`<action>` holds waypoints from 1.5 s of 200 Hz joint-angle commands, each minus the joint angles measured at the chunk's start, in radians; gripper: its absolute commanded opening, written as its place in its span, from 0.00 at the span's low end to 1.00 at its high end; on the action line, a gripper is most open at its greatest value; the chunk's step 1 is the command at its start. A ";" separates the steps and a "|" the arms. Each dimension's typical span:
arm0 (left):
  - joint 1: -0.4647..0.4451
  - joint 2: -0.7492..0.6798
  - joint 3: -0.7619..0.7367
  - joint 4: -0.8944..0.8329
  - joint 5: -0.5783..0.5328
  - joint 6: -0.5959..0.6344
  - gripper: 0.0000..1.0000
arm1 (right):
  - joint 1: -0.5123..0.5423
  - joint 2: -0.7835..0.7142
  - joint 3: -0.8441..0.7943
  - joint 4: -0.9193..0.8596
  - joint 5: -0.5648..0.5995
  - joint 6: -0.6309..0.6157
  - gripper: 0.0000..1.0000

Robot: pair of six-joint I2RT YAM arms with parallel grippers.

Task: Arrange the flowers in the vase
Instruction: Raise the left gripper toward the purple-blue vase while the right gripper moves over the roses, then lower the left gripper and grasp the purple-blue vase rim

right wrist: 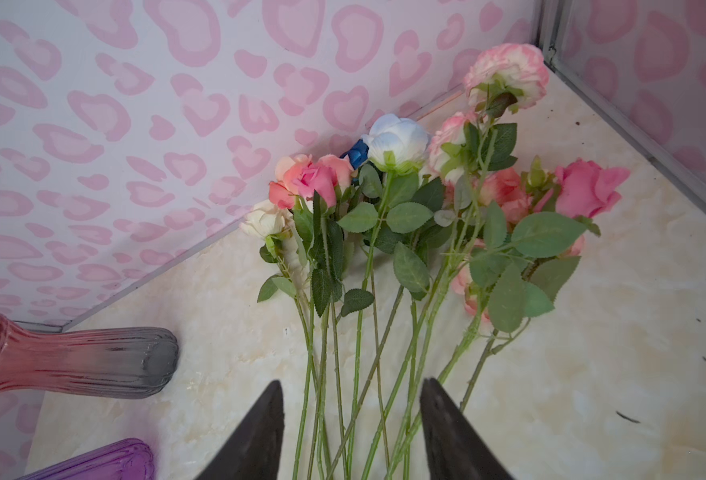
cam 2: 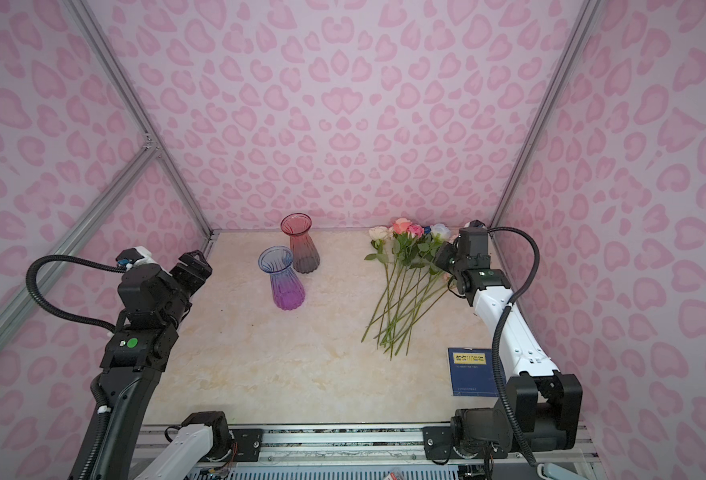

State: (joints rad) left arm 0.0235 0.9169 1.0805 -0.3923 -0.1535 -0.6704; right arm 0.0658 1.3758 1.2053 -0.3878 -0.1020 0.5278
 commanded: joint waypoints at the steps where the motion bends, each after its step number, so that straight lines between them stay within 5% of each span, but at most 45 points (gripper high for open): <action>1: 0.000 0.088 0.098 -0.100 0.184 0.048 0.80 | 0.025 0.012 0.015 -0.088 -0.017 0.003 0.54; 69: -0.018 0.373 0.463 -0.373 0.403 0.158 0.65 | 0.112 0.042 0.083 -0.176 0.071 -0.037 0.61; 165: -0.150 0.839 0.948 -0.761 0.255 0.299 0.55 | 0.132 0.005 0.034 -0.143 0.161 -0.035 0.64; 220: -0.184 0.915 0.941 -0.827 0.218 0.329 0.45 | 0.132 -0.036 -0.036 -0.086 0.143 -0.020 0.64; 300: -0.186 0.993 0.936 -0.821 0.262 0.341 0.44 | 0.132 -0.068 -0.071 -0.051 0.128 -0.012 0.59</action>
State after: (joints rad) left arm -0.1646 1.8797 1.9995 -1.1957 0.0917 -0.3363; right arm 0.1974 1.3212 1.1492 -0.4690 0.0254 0.5133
